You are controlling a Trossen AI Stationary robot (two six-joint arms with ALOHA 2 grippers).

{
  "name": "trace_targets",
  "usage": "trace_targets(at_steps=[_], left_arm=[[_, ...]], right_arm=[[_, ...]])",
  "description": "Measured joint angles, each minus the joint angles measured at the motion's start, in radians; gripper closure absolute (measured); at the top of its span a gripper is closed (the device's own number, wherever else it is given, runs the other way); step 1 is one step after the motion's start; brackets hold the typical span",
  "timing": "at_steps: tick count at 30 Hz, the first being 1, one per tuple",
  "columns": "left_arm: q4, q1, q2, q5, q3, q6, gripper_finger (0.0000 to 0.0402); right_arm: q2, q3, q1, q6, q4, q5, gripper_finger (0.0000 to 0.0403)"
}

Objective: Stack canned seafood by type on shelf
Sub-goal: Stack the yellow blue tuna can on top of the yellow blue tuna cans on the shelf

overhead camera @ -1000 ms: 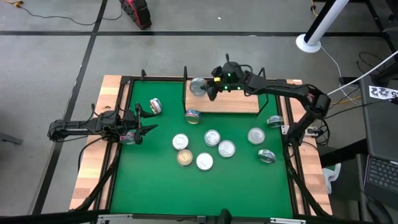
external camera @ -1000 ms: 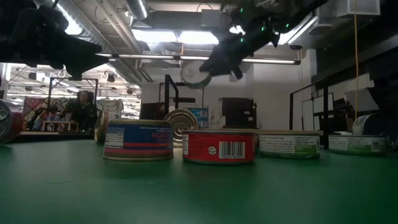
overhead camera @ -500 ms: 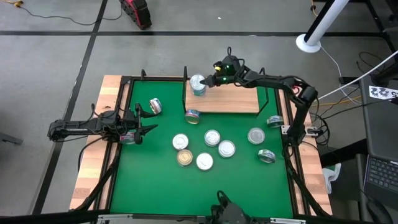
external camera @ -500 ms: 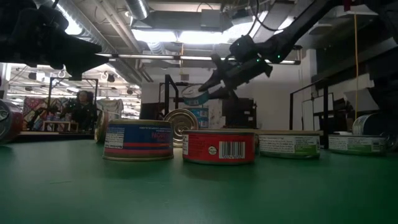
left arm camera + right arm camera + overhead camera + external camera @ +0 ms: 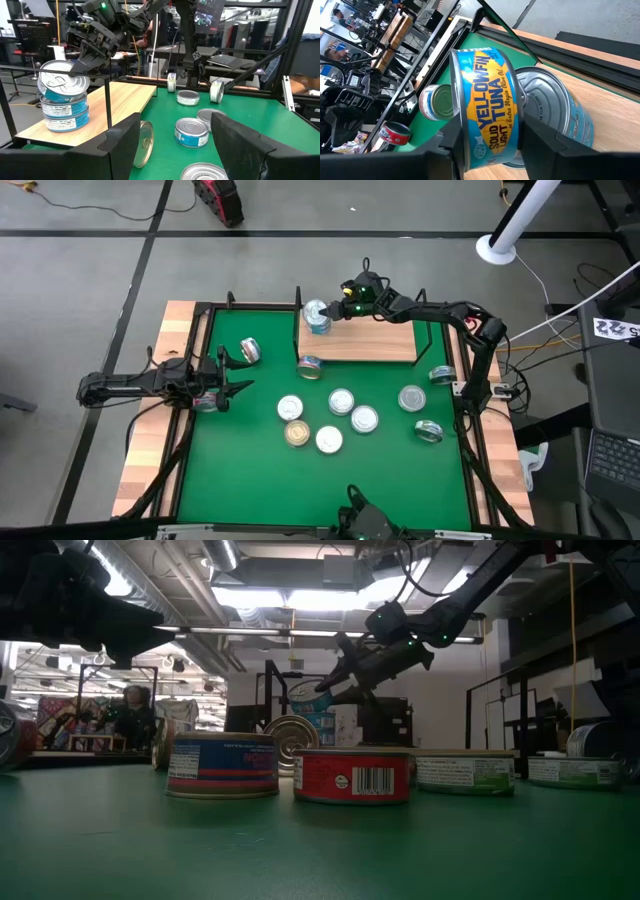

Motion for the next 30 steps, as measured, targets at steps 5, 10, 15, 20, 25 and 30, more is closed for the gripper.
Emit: trace_targets(at_steps=[5, 10, 15, 20, 25, 30], left_arm=[[0.000, 0.000, 0.000, 0.000, 0.000, 0.000, 0.0163], [0.000, 0.000, 0.000, 0.000, 0.000, 0.000, 0.0163], [0.000, 0.000, 0.000, 0.000, 0.000, 0.000, 0.0163], [0.000, 0.000, 0.000, 0.000, 0.000, 0.000, 0.0163], [0.000, 0.000, 0.000, 0.000, 0.000, 0.000, 0.0163], [0.000, 0.000, 0.000, 0.000, 0.000, 0.000, 0.0163]], right_arm=[[0.000, 0.000, 0.000, 0.001, -0.004, 0.001, 0.0228], [0.000, 0.000, 0.000, 0.049, -0.010, 0.010, 0.0207], [0.000, 0.000, 0.000, 0.050, -0.010, 0.011, 0.0190], [0.000, 0.000, 0.000, 0.051, -0.010, 0.011, 0.0170], [0.000, 0.000, 0.000, 0.051, -0.010, 0.011, 0.0146], [0.000, 0.000, 0.000, 0.051, -0.009, 0.049, 0.0126]])
